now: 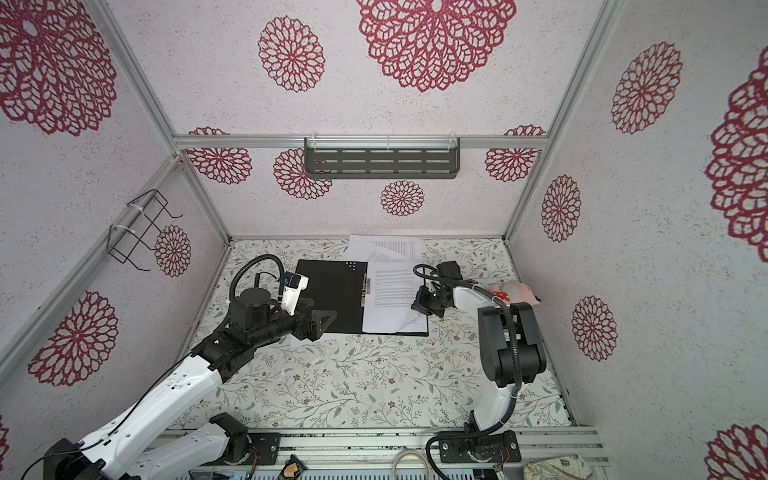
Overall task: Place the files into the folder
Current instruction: 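Lower the sheet onto the folder pages beside the clip with right gripper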
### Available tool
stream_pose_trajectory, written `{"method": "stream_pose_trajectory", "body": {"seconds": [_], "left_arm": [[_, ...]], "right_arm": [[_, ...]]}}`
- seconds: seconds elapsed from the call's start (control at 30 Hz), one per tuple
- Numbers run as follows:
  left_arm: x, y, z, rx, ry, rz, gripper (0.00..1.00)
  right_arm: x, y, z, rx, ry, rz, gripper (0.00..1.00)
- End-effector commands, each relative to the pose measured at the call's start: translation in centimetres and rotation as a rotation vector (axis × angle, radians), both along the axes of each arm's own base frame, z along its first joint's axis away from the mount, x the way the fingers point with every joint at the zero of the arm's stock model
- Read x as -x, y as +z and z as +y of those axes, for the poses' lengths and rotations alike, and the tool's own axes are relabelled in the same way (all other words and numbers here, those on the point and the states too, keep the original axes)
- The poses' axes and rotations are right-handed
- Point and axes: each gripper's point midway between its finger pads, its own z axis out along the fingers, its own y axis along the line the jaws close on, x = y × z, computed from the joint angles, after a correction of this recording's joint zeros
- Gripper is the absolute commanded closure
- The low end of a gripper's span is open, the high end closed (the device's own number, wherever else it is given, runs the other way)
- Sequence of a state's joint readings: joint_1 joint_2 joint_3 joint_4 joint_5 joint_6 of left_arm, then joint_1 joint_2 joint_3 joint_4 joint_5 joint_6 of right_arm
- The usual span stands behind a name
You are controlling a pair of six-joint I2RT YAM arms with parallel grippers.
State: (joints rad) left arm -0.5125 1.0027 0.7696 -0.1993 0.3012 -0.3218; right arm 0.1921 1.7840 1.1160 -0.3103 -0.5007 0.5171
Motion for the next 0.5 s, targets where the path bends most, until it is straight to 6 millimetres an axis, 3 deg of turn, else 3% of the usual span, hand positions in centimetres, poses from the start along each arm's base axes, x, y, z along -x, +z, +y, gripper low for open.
{"method": "stream_pose_trajectory", "body": {"seconds": [0.0, 0.3, 0.47], "left_arm": [[-0.26, 1.29, -0.25, -0.003, -0.011, -0.043, 0.01], [-0.27, 1.34, -0.20, -0.004, -0.010, -0.042, 0.01], [-0.27, 1.29, -0.23, -0.004, -0.011, -0.041, 0.01]], "right_arm": [[-0.09, 1.07, 0.37, -0.016, 0.004, -0.021, 1.00], [0.00, 1.01, 0.33, -0.014, 0.003, -0.015, 0.99], [0.10, 0.97, 0.32, -0.012, 0.007, -0.016, 0.89]]}}
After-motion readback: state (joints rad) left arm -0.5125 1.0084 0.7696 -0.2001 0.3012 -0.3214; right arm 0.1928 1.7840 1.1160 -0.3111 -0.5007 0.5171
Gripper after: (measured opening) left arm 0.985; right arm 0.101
